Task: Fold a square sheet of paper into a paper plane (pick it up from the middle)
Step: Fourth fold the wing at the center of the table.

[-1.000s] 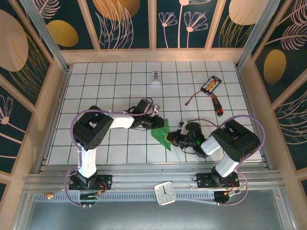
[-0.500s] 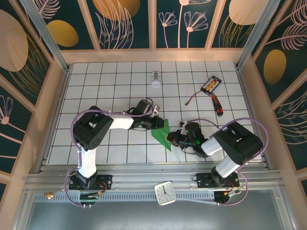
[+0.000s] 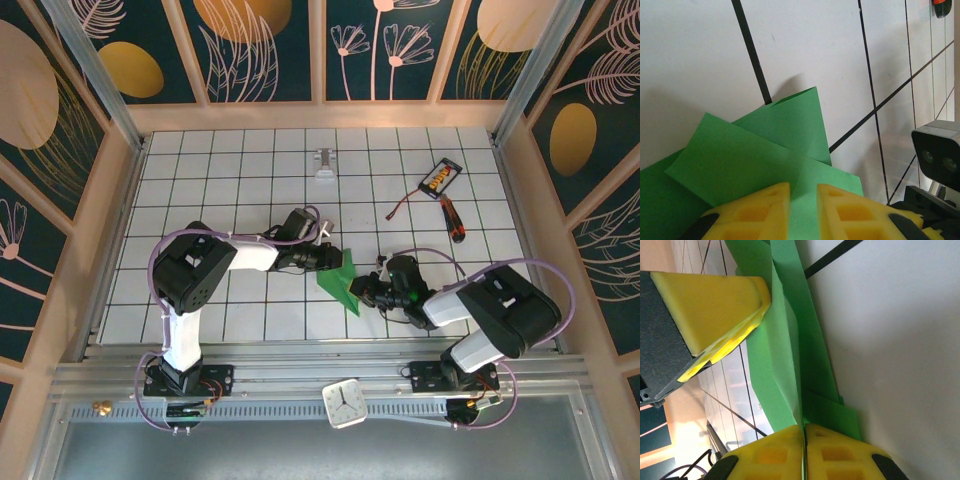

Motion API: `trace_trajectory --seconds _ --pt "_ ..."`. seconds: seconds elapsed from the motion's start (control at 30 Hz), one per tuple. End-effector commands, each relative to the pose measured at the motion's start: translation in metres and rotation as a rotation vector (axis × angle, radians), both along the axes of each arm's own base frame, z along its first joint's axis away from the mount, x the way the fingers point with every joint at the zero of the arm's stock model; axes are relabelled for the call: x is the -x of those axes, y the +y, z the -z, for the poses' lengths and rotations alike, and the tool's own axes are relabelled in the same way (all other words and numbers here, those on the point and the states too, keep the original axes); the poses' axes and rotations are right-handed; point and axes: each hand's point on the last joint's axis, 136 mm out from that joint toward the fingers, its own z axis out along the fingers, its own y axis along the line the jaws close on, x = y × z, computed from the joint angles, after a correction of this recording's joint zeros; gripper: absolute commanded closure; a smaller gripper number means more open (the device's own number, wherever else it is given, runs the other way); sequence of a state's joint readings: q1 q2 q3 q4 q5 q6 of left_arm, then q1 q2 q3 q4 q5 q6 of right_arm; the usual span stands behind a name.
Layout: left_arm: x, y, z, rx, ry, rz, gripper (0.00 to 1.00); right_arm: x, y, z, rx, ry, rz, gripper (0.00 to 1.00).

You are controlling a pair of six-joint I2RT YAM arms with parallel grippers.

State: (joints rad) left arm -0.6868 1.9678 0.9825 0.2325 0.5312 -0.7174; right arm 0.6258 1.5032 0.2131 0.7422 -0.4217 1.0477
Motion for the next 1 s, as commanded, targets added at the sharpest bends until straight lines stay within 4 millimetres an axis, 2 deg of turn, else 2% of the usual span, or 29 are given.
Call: trace_trajectory --seconds 0.0,0.43,0.7,0.97 --pt "0.011 0.033 0.042 -0.155 0.063 -0.037 0.78 0.023 -0.016 0.028 0.1 0.083 -0.014 0.88" --pt "0.011 0.033 0.042 -0.16 0.059 -0.035 0.78 0.03 -0.011 0.027 0.137 0.052 -0.072 0.87" --pt "0.01 0.034 0.041 -0.163 0.057 -0.036 0.78 0.023 0.0 0.008 0.121 -0.018 -0.11 0.82" --pt "0.01 0.033 0.04 -0.16 0.057 -0.036 0.78 0.017 -0.006 0.005 0.239 -0.064 -0.108 0.79"
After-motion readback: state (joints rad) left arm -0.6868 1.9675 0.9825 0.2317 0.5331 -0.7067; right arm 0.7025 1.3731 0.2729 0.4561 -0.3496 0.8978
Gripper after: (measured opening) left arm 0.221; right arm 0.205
